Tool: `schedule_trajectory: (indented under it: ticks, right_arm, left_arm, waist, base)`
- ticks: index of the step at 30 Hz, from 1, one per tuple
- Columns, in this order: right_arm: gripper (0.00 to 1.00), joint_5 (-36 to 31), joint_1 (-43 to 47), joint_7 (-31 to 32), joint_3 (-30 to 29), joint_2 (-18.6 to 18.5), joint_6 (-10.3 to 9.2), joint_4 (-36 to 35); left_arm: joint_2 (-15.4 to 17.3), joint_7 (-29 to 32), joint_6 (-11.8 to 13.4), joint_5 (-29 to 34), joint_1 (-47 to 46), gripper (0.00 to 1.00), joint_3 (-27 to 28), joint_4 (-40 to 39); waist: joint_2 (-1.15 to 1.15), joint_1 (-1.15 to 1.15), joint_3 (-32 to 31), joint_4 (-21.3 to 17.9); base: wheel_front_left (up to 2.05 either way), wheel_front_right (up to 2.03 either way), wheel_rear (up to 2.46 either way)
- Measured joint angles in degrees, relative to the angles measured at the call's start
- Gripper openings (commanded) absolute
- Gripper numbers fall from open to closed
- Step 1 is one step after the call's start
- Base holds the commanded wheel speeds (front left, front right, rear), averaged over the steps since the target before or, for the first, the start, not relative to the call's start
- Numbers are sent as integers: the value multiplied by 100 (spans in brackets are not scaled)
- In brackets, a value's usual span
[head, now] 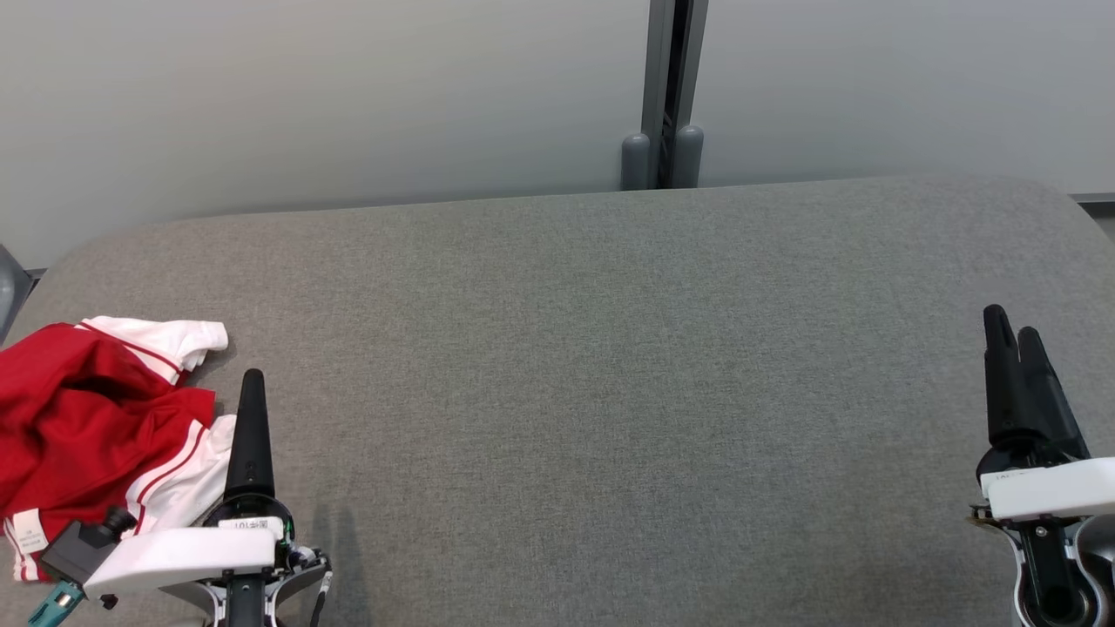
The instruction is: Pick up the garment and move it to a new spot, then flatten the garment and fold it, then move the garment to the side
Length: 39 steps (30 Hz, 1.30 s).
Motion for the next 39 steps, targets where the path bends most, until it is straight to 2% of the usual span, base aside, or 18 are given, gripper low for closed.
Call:
schedule_trajectory:
  ticks: [6,12,23,27,31,36,39]
  right_arm:
    - [100,-649,-47,-135,113,36,0,-125]
    - [100,-1256,-64,-261,185,82,0,-292]
    - [100,-2171,-216,-487,660,46,1,-341]
    - [100,-2443,-238,-554,730,44,1,-318]
    - [100,-2673,-236,-637,788,47,1,-201]
    - [100,-2874,-221,-713,891,69,1,-12]
    - [100,-3021,-218,-769,956,85,1,163]
  left_arm:
    - [-1,-70,0,558,39,100,180,-207]
    - [0,-142,11,1496,40,100,111,-549]
    - [7,-252,499,3098,142,100,-297,-867]
    - [5,-283,794,3923,158,100,-533,-907]
    - [7,-325,1006,4391,159,100,-762,-933]
    - [9,-374,1200,5186,174,100,-998,-740]
    - [12,-398,1360,5409,215,100,-1094,-578]
  waist:
    - [0,0,-7,51]
    - [0,0,21,76]
    - [0,0,74,22]
    - [0,0,95,22]
    - [0,0,104,33]
    - [0,0,120,35]
    - [0,0,126,23]
  base:
    - [0,0,0]
    - [0,0,0]
    - [0,0,0]
    - [0,0,0]
    - [0,0,0]
    - [0,0,0]
    - [0,0,0]
